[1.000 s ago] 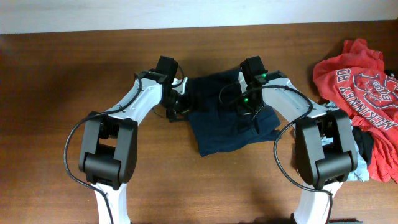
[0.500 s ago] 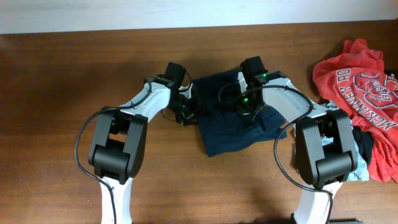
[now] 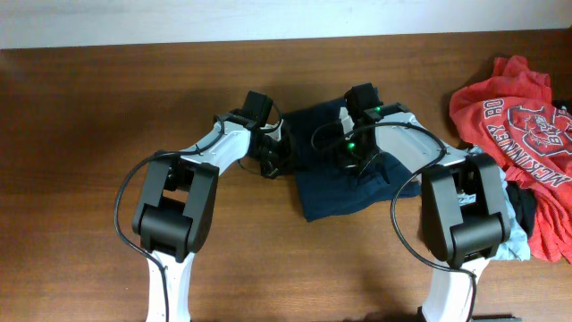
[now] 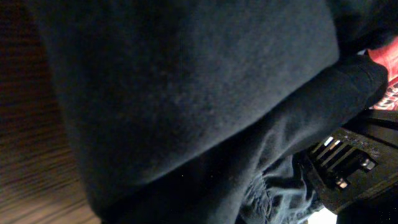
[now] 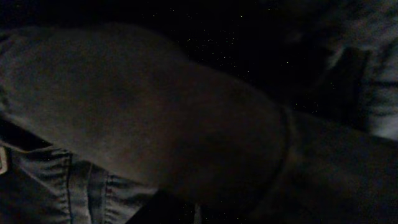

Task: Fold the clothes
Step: 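Drag the folded shorts leftward with the left gripper to the table's left edge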

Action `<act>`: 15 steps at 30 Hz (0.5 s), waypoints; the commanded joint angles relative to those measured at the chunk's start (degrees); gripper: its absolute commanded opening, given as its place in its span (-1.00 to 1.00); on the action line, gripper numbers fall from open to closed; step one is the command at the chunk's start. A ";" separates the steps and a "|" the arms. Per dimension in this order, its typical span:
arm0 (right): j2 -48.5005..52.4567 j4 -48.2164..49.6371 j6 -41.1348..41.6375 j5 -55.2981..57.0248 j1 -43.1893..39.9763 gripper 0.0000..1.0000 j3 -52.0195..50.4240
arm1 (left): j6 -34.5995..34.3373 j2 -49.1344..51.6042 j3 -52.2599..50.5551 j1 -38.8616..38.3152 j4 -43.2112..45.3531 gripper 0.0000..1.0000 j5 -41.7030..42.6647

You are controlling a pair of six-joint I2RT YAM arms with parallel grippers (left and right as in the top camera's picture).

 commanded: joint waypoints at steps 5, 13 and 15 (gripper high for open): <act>-8.55 -6.01 -1.38 -0.74 0.15 -0.77 3.02 | 8.11 0.83 -0.48 4.31 -1.11 -0.99 -0.50; -27.74 -11.37 -3.98 -0.24 0.15 -0.84 6.12 | 9.07 -7.58 -0.48 19.67 -9.49 -0.99 -8.74; -28.94 -11.63 -3.96 -0.11 0.15 -0.83 6.12 | 8.92 -8.76 -0.48 22.86 -12.26 -0.99 -12.37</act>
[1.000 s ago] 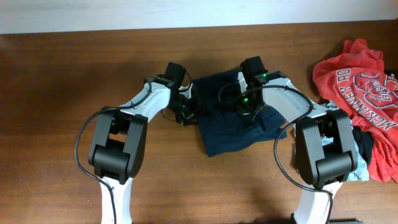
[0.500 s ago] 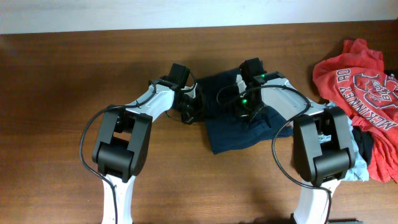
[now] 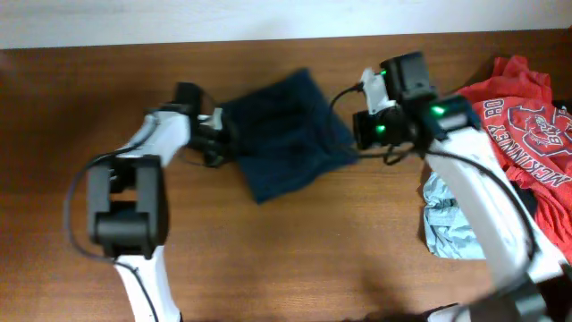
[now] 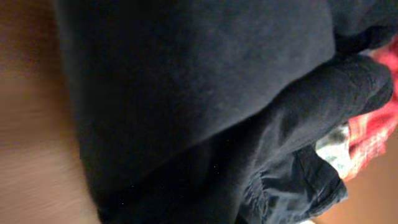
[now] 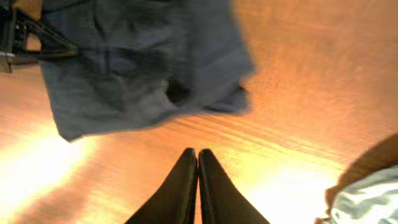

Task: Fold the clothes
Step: 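Drag the folded shorts leftward with the left gripper to the table's left edge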

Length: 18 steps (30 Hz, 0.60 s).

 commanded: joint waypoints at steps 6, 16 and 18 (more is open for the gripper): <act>-1.70 -2.10 -0.76 0.07 0.15 -0.83 0.33 | 0.94 -5.81 -0.26 18.80 -6.80 -0.99 -11.10; -1.70 -2.49 -0.76 0.07 0.15 -0.84 0.33 | -0.74 -5.81 -0.26 41.79 -7.72 -0.99 -20.94; -1.70 -2.51 -0.79 0.07 0.15 -0.83 0.33 | -0.74 -5.81 -0.26 45.55 -8.33 -0.99 -21.35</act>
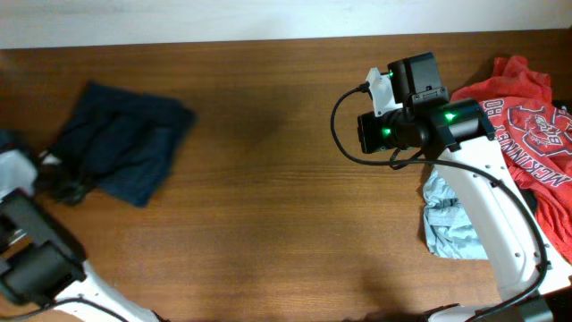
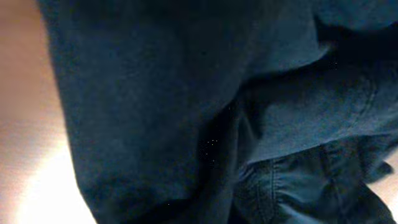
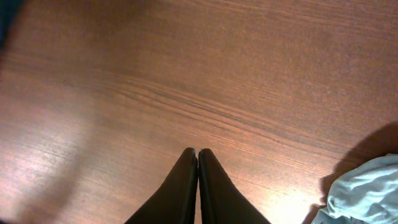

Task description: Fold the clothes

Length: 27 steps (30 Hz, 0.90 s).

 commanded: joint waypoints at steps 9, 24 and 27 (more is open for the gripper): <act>0.15 -0.02 -0.59 0.04 0.15 -0.83 0.09 | 2.05 -1.51 -3.65 12.22 -1.33 -0.72 -5.46; 0.15 -2.84 -3.37 0.04 0.15 -0.75 0.09 | 10.67 -12.04 0.90 21.97 -4.15 0.40 17.31; 0.15 -2.84 -3.34 0.04 0.15 -0.75 0.09 | 13.42 -18.69 0.90 21.49 -3.61 0.40 17.27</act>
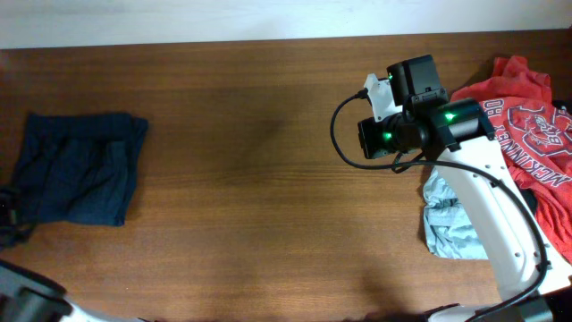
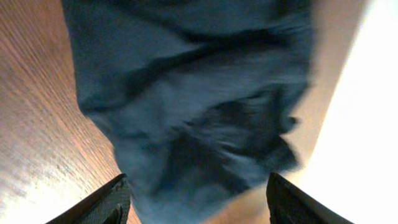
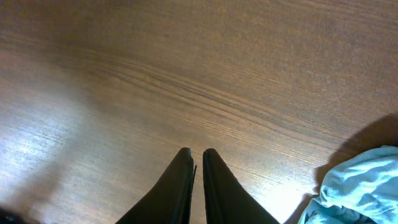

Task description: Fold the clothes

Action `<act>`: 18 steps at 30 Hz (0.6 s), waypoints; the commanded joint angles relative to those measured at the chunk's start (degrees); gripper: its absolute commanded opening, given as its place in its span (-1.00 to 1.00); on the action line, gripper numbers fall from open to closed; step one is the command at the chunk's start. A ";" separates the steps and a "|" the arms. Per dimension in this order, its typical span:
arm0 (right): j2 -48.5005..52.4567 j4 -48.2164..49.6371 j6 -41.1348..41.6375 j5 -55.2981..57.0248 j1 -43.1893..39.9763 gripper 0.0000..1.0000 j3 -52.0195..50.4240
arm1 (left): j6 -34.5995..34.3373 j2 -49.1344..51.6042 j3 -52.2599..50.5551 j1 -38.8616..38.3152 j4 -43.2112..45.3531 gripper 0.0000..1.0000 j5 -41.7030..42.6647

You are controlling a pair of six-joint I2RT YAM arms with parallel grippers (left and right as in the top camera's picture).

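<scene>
A dark navy garment (image 1: 79,170), folded but rumpled, lies at the table's far left. My left gripper (image 2: 199,190) is open just off its near edge, the fingers (image 2: 112,200) spread wide and holding nothing; the cloth (image 2: 193,93) fills the view ahead. In the overhead view only a dark bit of that gripper (image 1: 11,215) shows at the left edge. My right gripper (image 3: 194,154) hangs over bare wood right of centre, its fingers all but touching, with nothing between them. A red printed shirt (image 1: 523,116) and a light blue garment (image 1: 451,219) lie on the right.
The right arm's wrist (image 1: 398,125) stands over the table beside the red shirt. A corner of the light blue garment (image 3: 360,186) lies close to the right gripper's right side. Brown wooden tabletop (image 1: 268,179) runs between the navy garment and the right-hand pile.
The navy garment has gone a little further left, to the table's end. My left gripper, then pressed into the cloth, is now open and clear of it. The right gripper shows a hairline gap.
Both grippers were in the navy garment at the table's middle. Then the right gripper was shut and clear of it while the garment sat further left with the left gripper. It kept shifting left and now lies released at the far left.
</scene>
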 commanded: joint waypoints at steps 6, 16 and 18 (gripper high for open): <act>0.15 0.15 -0.48 -0.02 0.15 -0.75 0.09 | 13.40 -17.66 2.23 -10.36 2.47 -0.74 -10.32; -0.50 -0.46 0.76 -3.98 0.15 -0.61 0.83 | 32.54 -19.41 2.38 -41.09 2.49 -0.99 -16.48; -1.68 -1.03 0.74 -3.89 0.15 -0.51 1.70 | 34.77 -21.31 2.86 -45.59 1.33 -0.97 -19.37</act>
